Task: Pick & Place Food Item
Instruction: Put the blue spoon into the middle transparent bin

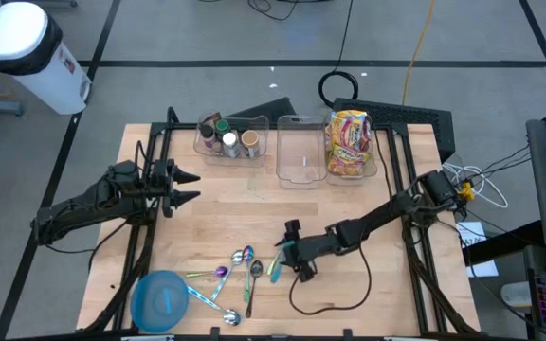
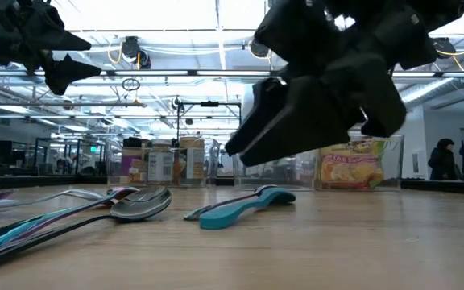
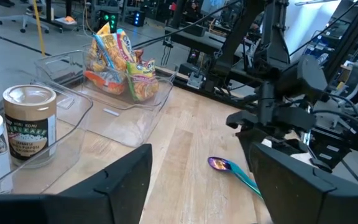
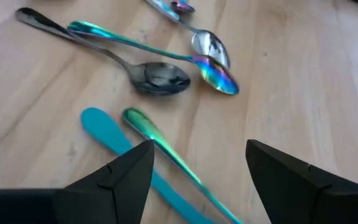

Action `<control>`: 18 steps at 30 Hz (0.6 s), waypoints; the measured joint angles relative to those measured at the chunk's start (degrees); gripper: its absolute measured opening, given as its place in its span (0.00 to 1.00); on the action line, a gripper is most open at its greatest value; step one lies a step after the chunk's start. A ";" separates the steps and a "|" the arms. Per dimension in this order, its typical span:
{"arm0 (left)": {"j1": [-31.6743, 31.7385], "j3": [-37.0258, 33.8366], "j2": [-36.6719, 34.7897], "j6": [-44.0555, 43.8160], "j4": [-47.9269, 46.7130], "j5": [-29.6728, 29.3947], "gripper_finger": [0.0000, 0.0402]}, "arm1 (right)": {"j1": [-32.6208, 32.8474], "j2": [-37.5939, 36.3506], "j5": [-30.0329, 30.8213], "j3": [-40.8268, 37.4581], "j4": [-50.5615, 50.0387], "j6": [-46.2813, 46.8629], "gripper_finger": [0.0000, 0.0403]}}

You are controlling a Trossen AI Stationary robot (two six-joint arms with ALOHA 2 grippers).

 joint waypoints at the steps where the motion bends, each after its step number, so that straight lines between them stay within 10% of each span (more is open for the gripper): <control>1: 0.01 0.00 0.01 0.00 0.00 0.00 0.67 | -0.48 0.00 -0.16 0.00 0.00 0.00 0.61; 18: 0.01 0.00 0.00 0.00 -0.01 0.00 0.67 | -5.55 5.20 -8.46 0.20 -1.86 1.63 0.61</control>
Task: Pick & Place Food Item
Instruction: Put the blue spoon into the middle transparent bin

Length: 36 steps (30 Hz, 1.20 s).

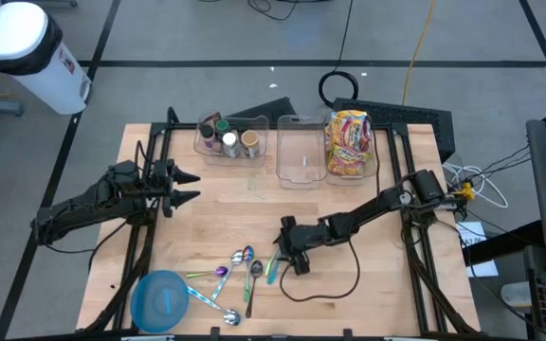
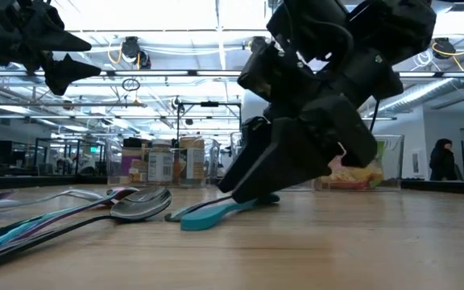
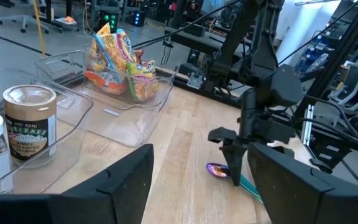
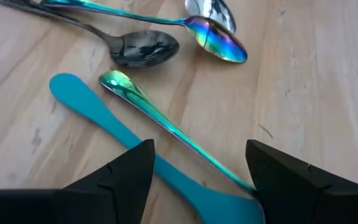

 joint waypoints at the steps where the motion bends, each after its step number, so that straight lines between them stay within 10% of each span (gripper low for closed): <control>1: -0.01 0.00 -0.01 0.00 0.02 -0.01 0.68 | -0.26 0.00 -0.09 0.00 -0.27 0.94 0.61; 24: 0.00 0.00 0.01 0.00 -0.01 0.00 0.67 | -1.12 -0.68 4.59 -0.07 -12.95 5.94 0.08; 36: -0.01 0.00 0.00 0.00 -0.01 0.00 0.66 | -1.34 -0.66 6.11 -0.11 -15.58 6.33 0.01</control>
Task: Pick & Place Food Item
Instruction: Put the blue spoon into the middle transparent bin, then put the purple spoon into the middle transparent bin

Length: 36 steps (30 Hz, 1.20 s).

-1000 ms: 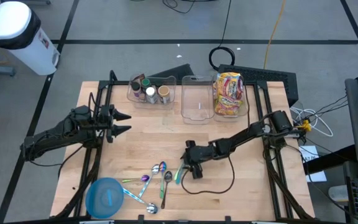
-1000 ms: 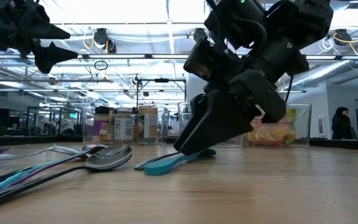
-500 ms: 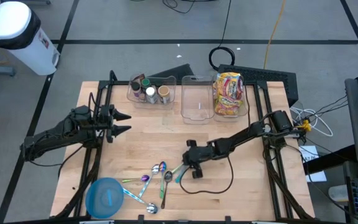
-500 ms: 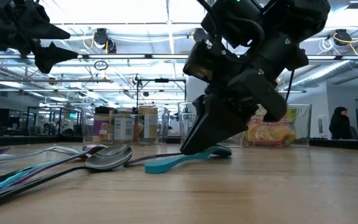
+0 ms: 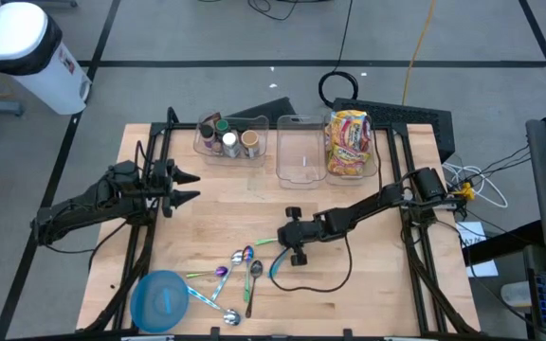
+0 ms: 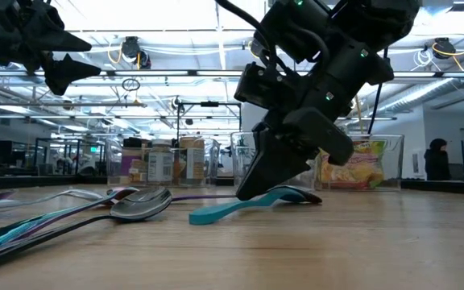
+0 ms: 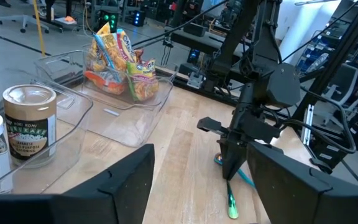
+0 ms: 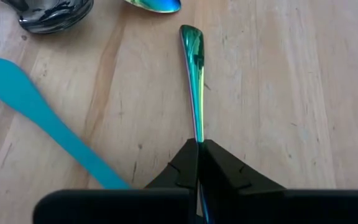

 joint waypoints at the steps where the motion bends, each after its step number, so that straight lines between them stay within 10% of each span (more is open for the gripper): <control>1: 0.01 0.00 0.00 0.00 0.01 0.00 0.67 | 0.00 0.00 -0.02 0.00 0.00 0.27 0.01; 22: 0.01 0.00 -0.01 0.00 0.02 -0.01 0.67 | -0.47 0.07 0.17 -0.07 2.32 1.35 0.31; 36: 0.01 0.00 0.01 0.00 0.00 -0.01 0.67 | -0.59 0.07 -0.61 -0.07 2.34 2.55 0.02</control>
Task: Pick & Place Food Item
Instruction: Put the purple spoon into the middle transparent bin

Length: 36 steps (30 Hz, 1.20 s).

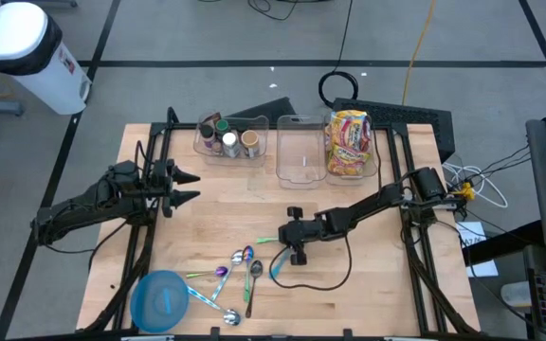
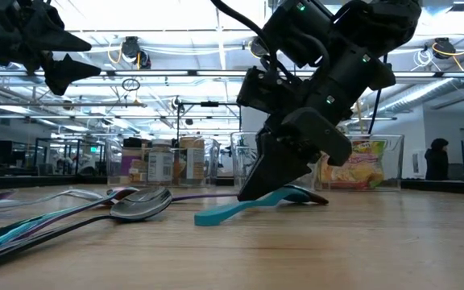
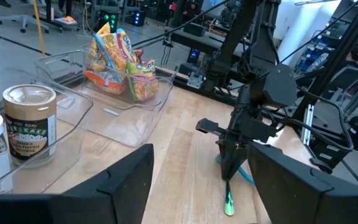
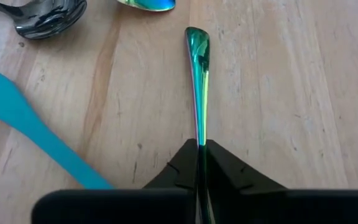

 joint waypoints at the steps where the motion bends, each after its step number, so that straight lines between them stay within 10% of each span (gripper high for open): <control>1: -0.01 0.00 0.01 0.00 0.00 0.01 0.67 | 0.00 -0.10 0.00 0.00 0.04 0.00 0.02; 21: -0.01 -0.02 -0.01 0.00 -0.04 0.01 0.67 | -2.04 -22.38 0.47 -3.18 6.26 0.39 0.01; 36: 0.00 -0.02 0.00 0.00 -0.09 0.01 0.67 | -20.48 -32.05 2.67 -14.34 24.94 8.45 0.01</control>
